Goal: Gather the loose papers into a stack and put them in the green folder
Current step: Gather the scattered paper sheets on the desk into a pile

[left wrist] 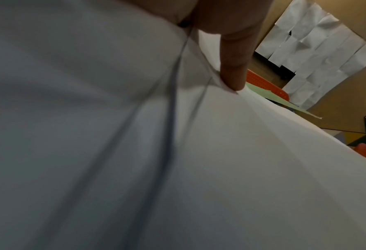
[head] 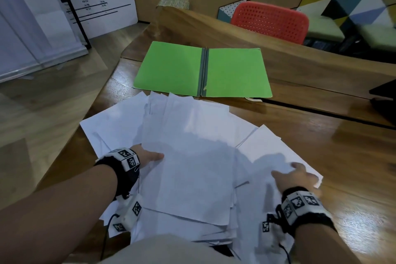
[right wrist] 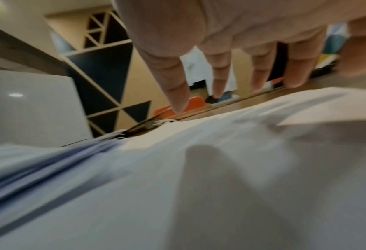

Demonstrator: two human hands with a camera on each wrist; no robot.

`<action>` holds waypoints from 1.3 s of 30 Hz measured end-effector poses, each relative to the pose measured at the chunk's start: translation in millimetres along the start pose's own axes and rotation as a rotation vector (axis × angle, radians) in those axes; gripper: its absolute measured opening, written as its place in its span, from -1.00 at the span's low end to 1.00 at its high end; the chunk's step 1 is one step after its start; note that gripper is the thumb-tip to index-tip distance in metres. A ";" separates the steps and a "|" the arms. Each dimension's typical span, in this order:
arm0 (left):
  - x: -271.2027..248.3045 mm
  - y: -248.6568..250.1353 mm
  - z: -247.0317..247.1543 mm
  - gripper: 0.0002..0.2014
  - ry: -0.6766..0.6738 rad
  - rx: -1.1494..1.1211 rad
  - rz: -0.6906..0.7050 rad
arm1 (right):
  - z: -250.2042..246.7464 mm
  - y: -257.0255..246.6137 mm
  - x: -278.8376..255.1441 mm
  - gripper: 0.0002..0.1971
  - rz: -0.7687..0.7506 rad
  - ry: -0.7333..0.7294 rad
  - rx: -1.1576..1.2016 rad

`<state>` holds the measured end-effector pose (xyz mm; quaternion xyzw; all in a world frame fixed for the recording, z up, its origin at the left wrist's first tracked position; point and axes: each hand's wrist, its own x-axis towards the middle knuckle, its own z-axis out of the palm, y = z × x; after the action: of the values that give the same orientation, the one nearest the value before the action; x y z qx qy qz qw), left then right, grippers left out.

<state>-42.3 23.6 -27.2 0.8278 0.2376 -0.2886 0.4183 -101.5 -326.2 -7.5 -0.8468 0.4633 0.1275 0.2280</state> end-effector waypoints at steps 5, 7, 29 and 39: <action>-3.2 2.9 1.0 -0.50 0.015 -0.016 0.016 | -3.3 7.7 14.8 -0.35 0.024 -0.003 0.236; -3.8 3.6 1.4 -0.51 0.004 -0.010 0.024 | -3.3 4.0 17.5 -0.41 -0.074 0.068 0.350; -9.4 12.2 0.0 -0.68 -0.003 0.144 -0.065 | -91.3 -74.0 -42.9 -0.68 -0.383 0.383 1.093; 17.1 -7.8 -1.0 0.26 -0.037 -0.089 -0.051 | 39.6 -68.1 -50.0 -0.26 -0.367 -0.305 0.365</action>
<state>-34.7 31.2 -42.7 0.7966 0.2632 -0.3036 0.4517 -71.2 -238.1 -2.1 -0.8325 0.2783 0.1249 0.4625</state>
